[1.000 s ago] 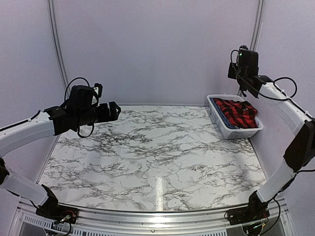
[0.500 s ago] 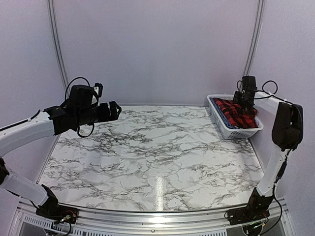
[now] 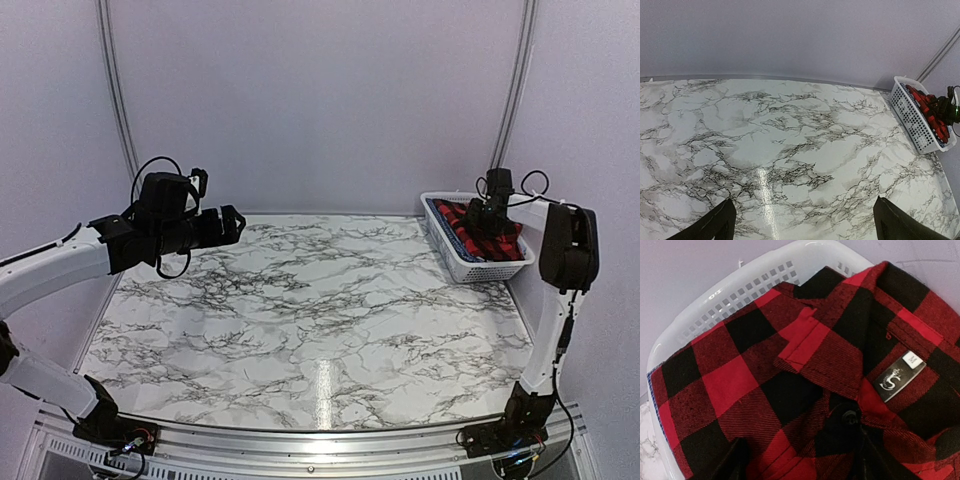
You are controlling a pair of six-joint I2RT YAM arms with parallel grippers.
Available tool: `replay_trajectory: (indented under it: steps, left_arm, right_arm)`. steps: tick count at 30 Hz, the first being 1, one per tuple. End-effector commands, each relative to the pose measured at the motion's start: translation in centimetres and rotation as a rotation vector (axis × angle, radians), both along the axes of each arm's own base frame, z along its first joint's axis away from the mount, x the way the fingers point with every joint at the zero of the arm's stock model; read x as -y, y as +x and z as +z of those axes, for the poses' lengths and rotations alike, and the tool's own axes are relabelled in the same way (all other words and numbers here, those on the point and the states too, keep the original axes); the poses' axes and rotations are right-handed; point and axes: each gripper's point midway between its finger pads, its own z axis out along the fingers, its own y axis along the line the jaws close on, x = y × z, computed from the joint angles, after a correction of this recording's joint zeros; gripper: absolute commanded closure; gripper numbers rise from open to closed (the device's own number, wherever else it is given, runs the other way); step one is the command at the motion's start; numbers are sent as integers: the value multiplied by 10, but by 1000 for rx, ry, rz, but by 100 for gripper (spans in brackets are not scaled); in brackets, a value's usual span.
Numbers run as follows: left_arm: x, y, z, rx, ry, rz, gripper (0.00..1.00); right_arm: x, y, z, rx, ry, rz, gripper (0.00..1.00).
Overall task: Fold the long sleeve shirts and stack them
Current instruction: Pick up the square-folded shirt from the bin.
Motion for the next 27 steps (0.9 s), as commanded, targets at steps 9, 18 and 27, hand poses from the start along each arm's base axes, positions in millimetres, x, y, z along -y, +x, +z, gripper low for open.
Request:
replay_trajectory:
  steps: [9, 18, 27]
  left_arm:
    - [-4, 2, 14, 22, -16, 12, 1]
    - [-4, 3, 15, 26, -19, 14, 1]
    - [-3, 4, 21, 37, -23, 6, 1]
  right_arm:
    - [-24, 9, 38, 95, 124, 60, 94]
    - [-18, -3, 82, 128, -31, 18, 100]
    - [-75, -30, 227, 341, -448, -15, 100]
